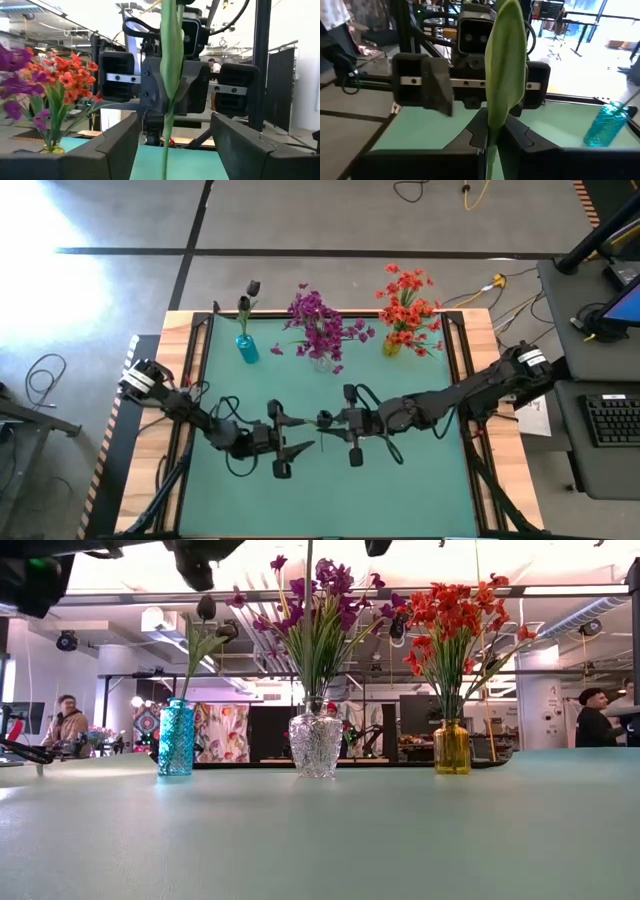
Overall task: Sort flowers into vase by color
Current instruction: Put the black flower into the blue flower vase
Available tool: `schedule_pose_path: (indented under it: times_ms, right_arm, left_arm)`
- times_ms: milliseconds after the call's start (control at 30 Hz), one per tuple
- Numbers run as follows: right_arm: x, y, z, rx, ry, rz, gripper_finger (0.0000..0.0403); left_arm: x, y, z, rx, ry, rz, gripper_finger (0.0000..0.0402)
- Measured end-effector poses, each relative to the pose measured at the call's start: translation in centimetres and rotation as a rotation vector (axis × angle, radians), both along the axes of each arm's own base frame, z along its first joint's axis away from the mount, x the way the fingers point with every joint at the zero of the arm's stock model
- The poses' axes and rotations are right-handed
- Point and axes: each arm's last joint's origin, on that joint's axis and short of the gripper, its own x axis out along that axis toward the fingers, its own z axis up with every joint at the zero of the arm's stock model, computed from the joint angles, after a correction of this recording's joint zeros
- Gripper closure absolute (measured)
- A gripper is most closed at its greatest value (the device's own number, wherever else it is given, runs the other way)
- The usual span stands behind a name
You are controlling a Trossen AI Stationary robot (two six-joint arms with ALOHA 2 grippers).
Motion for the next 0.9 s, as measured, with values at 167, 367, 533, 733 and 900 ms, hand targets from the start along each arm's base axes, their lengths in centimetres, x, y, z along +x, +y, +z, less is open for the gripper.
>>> schedule_pose_path:
  times_ms: [167, 367, 533, 733, 900]
  right_arm:
    - [0.2, -0.1, -0.3, -0.024, 0.011, -0.024, 0.0385]
    - [0.2, -0.2, -0.3, -0.028, 0.01, -0.026, 0.0385]
    - [0.2, -0.2, -0.4, -0.029, 0.011, -0.026, 0.0385]
    - [0.2, -0.2, -0.3, -0.029, 0.01, -0.027, 0.0378]
    - [0.2, -0.2, -0.4, -0.025, 0.011, -0.029, 0.0338]
  left_arm:
    - [1.5, 0.2, 0.2, 0.0, 0.057, -0.008, 0.017]
    - [2.8, 0.7, 0.4, -0.009, 0.104, 0.017, 0.0172]
    - [3.1, 0.9, 0.7, 0.001, 0.105, 0.029, 0.0197]
    - [3.2, 0.8, 0.6, 0.017, 0.122, 0.032, 0.0302]
    - [3.2, 0.9, 0.6, 0.024, 0.126, 0.057, 0.0392]
